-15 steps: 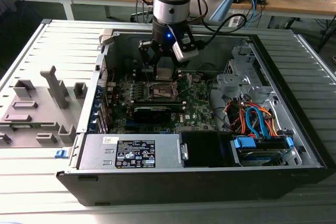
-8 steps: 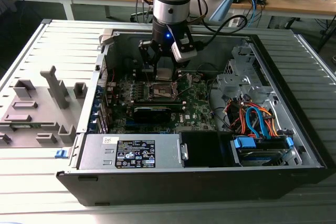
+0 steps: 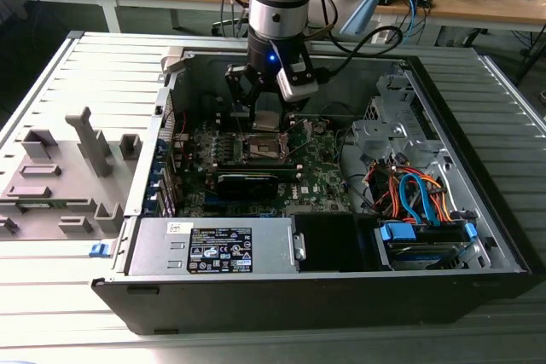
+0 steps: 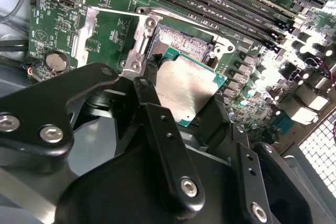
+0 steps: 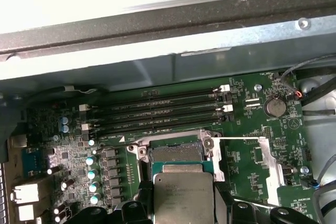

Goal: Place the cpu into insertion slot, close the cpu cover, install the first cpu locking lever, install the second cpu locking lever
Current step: 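Place the cpu into insertion slot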

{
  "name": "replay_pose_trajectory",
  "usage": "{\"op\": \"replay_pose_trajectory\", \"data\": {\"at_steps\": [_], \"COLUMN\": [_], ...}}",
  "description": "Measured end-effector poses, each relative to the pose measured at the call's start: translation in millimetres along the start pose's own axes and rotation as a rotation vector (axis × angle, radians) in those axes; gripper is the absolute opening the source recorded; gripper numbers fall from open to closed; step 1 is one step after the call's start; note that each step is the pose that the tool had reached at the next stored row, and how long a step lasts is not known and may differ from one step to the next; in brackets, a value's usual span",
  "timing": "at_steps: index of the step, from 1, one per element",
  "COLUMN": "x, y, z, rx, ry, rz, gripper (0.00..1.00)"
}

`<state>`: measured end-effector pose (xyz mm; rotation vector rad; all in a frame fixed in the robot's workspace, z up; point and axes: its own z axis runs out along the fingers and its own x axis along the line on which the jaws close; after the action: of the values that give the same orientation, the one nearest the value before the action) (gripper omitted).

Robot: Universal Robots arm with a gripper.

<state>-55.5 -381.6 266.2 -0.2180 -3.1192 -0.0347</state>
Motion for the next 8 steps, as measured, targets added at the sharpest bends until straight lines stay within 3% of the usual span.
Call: {"op": "replay_pose_trajectory", "data": {"at_steps": [8], "x": [0.0], "y": [0.0], "z": [0.2], "rx": [0.0024], "ry": [-0.0011], "rz": [0.029], "gripper": [0.55]}}
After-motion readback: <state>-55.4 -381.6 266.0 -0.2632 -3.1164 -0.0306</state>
